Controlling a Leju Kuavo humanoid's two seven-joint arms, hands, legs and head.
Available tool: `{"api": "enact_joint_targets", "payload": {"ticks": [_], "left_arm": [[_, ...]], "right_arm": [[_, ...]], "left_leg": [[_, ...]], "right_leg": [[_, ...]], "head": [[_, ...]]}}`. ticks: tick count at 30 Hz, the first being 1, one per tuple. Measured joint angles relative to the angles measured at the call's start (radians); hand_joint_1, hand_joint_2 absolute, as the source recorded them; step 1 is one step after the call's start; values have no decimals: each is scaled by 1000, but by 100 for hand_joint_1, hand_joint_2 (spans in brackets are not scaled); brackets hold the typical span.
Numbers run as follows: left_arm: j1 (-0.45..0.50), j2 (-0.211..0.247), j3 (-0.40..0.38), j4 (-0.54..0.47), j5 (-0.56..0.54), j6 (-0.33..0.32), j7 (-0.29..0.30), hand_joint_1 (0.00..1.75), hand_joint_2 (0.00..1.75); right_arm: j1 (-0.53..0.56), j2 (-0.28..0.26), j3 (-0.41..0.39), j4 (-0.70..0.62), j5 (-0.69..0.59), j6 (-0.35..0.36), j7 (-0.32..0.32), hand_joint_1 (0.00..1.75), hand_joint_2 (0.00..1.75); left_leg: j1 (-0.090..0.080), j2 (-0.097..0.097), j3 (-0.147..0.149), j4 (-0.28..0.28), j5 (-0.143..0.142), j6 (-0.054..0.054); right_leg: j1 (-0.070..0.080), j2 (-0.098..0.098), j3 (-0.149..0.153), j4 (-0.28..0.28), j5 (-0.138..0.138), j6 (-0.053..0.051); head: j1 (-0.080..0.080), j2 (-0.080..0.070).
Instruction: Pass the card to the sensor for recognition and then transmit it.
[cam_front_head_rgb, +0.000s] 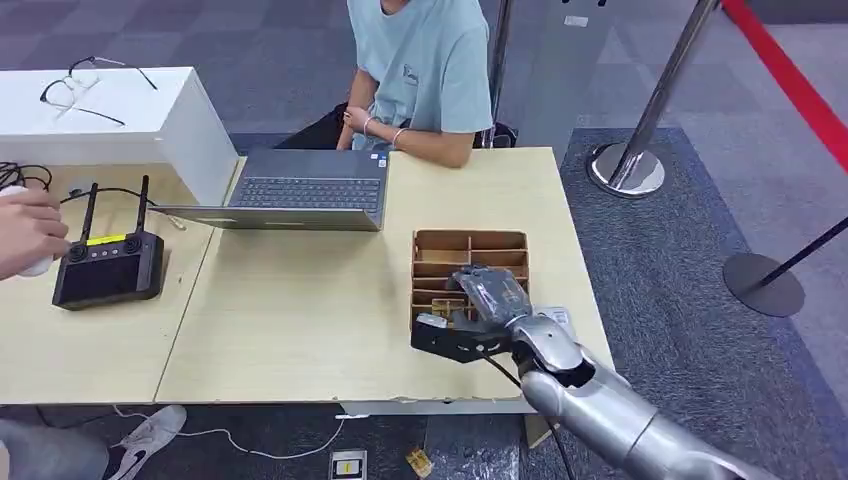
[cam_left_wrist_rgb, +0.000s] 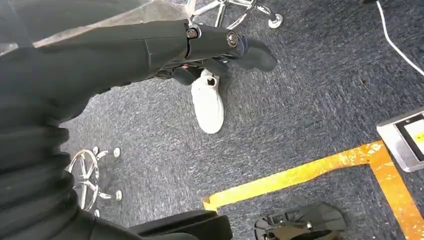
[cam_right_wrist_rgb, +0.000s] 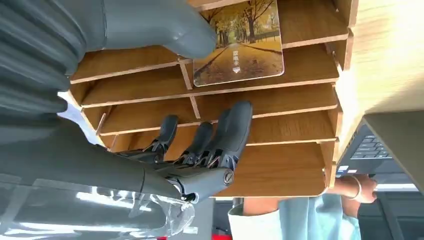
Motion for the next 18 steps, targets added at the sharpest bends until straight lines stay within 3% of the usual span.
{"api": "enact_joint_targets", "payload": {"ticks": [18], "left_arm": [[0,0,0,0,-5,1,3,0,175]], "right_arm": [[20,3,-1,2,-2,-24,-3,86,175]], "left_leg": [[0,0,2,0,0,0]], "right_leg": [[0,0,2,0,0,0]], "head": [[0,0]]}}
